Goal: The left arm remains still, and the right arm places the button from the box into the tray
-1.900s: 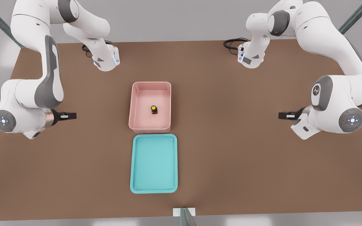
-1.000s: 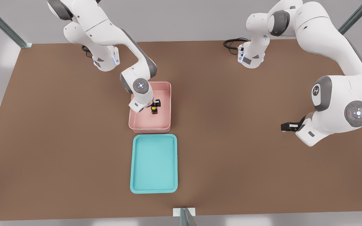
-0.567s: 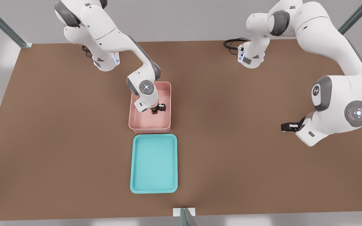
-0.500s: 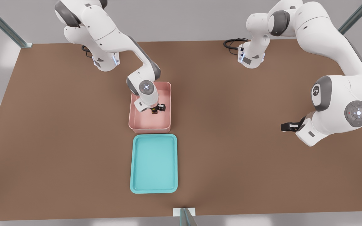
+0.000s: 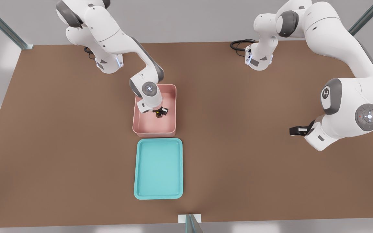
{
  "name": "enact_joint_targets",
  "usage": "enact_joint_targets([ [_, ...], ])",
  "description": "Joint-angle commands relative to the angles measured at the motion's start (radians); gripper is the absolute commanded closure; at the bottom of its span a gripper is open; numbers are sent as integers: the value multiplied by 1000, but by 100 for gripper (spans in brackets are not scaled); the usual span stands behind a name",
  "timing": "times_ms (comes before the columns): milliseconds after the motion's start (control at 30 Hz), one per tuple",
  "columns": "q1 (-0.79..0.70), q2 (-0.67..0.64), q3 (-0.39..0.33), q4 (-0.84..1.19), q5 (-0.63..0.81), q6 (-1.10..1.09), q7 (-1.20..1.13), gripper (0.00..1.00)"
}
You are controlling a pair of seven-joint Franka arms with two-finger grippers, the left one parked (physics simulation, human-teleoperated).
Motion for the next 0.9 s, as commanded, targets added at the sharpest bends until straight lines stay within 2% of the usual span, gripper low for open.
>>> enact_joint_targets([
  [0, 1, 0, 0, 1, 1, 7, 126, 32],
  [67, 9, 1, 0, 2, 5, 7, 126, 34],
  [167, 9, 1, 0, 2, 5, 7, 126, 50],
  [267, 8, 0, 0, 2, 5, 7, 126, 56],
  [467, 8, -23, -3, 5, 7, -11, 145, 59],
  [667, -5, -121, -12, 46, 7, -120, 142, 59],
  [867, -51, -120, -17, 270, 10, -362, 139, 59],
])
